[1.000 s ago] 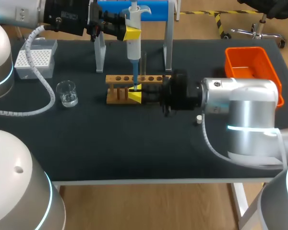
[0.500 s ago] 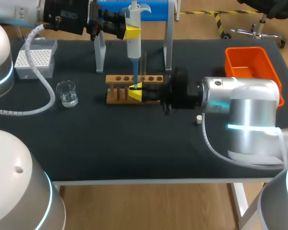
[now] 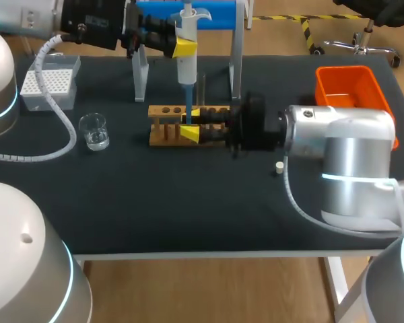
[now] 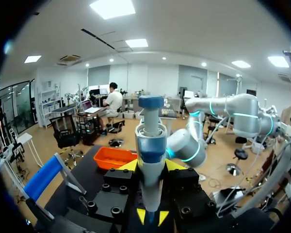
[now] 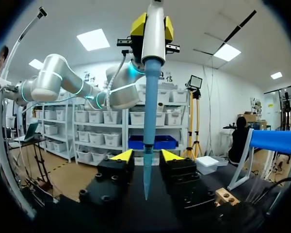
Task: Invert the test tube, pick up the pipette, mount the tip to pipette, aspirate from beaker and dispense into the tube, eject the tip, return the pipette, and cap with the stopper.
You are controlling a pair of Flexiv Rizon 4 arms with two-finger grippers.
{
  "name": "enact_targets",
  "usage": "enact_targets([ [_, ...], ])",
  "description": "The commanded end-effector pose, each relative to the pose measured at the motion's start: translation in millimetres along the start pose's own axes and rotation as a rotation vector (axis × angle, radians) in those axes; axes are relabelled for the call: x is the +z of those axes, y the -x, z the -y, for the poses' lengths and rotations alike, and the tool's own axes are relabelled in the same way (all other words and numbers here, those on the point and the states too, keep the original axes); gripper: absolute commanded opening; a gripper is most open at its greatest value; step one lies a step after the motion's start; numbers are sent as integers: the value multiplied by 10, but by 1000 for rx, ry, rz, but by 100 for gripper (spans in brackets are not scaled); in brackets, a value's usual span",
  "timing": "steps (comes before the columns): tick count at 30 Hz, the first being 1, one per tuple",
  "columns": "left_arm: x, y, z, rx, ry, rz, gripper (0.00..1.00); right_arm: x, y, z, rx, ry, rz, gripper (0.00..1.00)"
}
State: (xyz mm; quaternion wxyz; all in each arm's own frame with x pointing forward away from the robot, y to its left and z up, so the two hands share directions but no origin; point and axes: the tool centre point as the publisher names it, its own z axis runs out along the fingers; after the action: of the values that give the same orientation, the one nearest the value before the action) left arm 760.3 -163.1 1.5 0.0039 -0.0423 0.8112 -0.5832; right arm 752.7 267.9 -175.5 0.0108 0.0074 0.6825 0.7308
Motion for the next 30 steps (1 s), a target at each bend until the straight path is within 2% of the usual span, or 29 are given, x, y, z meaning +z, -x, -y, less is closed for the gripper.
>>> enact_targets([
  [1,-1,-2,-9,1,-2,1,0,-43,-18,60,4,-3,-21,100],
  [11,-1,-2,-9,1,-2,1,0,-267,-74,356,-11,-23,-36,100],
  [16,-1,-2,-9,1,-2,1,0,-457,-80,472,0,-40,-2,100],
  [30,-1,-2,-9,1,-2,1,0,-457,-80,472,0,-40,-2,100],
])
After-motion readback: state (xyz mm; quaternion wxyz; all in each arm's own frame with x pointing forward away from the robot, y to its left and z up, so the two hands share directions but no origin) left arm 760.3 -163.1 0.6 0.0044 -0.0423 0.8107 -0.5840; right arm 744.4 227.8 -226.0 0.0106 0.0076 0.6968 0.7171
